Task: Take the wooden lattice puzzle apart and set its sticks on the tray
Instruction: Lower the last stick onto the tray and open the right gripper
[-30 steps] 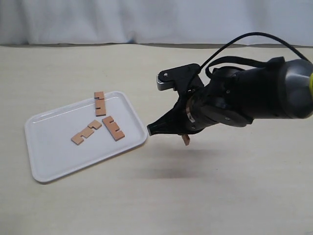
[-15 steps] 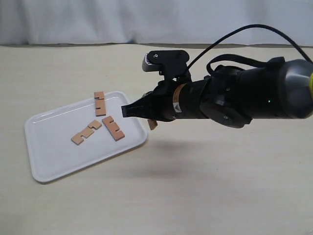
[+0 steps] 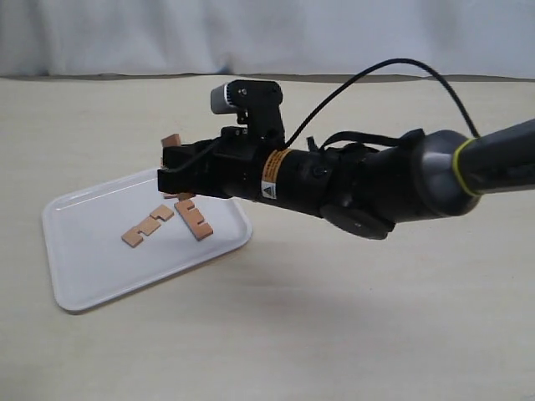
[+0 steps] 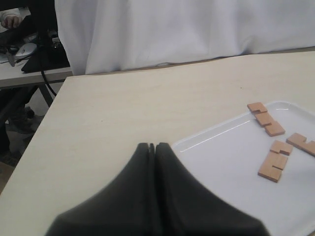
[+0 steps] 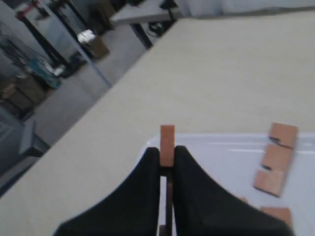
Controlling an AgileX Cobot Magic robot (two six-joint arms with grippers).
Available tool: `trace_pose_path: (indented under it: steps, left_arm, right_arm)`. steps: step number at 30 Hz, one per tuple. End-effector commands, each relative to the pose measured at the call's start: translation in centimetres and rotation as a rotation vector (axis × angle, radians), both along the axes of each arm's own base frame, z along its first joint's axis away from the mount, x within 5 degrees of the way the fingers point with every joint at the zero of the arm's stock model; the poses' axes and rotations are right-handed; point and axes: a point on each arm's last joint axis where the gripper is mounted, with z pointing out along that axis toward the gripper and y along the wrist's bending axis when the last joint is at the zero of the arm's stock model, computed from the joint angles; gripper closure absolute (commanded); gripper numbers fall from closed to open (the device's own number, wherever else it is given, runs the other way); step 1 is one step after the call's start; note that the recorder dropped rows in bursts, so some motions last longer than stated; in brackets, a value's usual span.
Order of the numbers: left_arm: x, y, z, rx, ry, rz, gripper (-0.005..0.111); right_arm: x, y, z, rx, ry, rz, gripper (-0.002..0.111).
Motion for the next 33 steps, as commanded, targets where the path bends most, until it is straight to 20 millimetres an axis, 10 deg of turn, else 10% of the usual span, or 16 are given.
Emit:
trace_pose_path:
  steps: [1,8,16,26,33]
  left_arm:
    - [0.0,0.0,0.0,-0.002,-0.011,-0.002,0.107]
    - [0.0,0.0,0.0,-0.002,-0.011,-0.002,0.107]
    - [0.0,0.0,0.0,-0.002,-0.011,-0.002,0.107]
    - [0.0,0.0,0.0,-0.002,-0.011,-0.002,0.107]
    - [0.0,0.0,0.0,-0.002,-0.011,-0.002,0.107]
  right_arm:
    - [1.4,1.2,-1.1,0.081,-0.068,0.055,0.104]
    - [4.6,1.8,-4.1,-0.028,0.024,-0.002,0.100]
    - [5.5,1.7,-5.4,-0.072,0.191,-0.065,0.064]
    - [2.1,2.0,0.4,-0.282,0.268,0.230,0.060]
    - [-0.9,-2.6,5.9,0.078,0.453,0.448,0.079]
